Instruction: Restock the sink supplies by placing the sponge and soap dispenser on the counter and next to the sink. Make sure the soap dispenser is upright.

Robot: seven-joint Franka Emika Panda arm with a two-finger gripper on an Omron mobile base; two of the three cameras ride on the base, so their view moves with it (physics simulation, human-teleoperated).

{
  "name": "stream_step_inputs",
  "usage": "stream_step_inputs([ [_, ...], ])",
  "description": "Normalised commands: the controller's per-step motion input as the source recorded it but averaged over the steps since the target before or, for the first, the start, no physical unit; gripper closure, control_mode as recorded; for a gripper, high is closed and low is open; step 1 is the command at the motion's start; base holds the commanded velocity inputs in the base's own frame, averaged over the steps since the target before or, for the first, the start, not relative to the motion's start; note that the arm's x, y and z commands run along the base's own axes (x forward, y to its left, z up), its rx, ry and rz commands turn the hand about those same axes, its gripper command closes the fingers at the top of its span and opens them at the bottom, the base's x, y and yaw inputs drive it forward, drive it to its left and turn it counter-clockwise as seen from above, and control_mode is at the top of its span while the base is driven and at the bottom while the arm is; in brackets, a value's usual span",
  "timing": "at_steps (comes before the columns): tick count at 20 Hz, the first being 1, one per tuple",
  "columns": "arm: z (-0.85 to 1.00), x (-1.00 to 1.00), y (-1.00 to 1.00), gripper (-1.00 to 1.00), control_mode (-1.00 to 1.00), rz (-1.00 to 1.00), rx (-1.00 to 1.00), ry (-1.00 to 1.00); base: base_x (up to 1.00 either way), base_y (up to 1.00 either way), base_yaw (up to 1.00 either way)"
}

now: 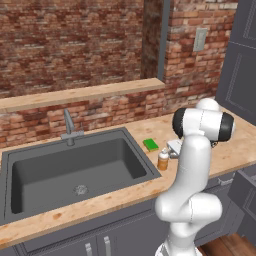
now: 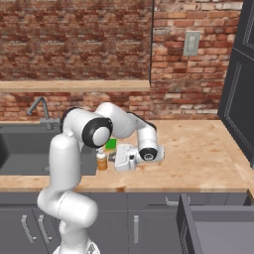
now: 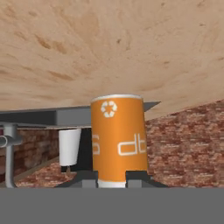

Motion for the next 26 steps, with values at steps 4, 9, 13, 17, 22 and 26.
stream_step_inputs([
  [4, 0.08, 0.0, -0.09, -1.0, -1.0, -0.02, 0.0, -0.01, 0.0, 0.0, 0.0],
  [9, 0.56, -0.06, 0.0, -1.0, -1.0, -0.06, 0.0, -0.03, 0.0, 0.0, 0.0],
  [13, 0.88, -0.29, 0.0, -1.0, -1.0, -0.1, -0.01, -0.05, 0.0, 0.0, 0.0],
  [17, 1.0, -0.51, 0.0, -1.0, -1.0, -0.11, -0.04, -0.11, 0.0, 0.0, 0.0],
  [22, 1.0, -0.67, 0.03, -1.0, -1.0, -0.12, -0.1, -0.17, 0.0, 0.0, 0.0],
  [26, 0.99, -0.76, 0.13, -1.0, -1.0, -0.13, -0.14, -0.17, 0.0, 0.0, 0.0],
])
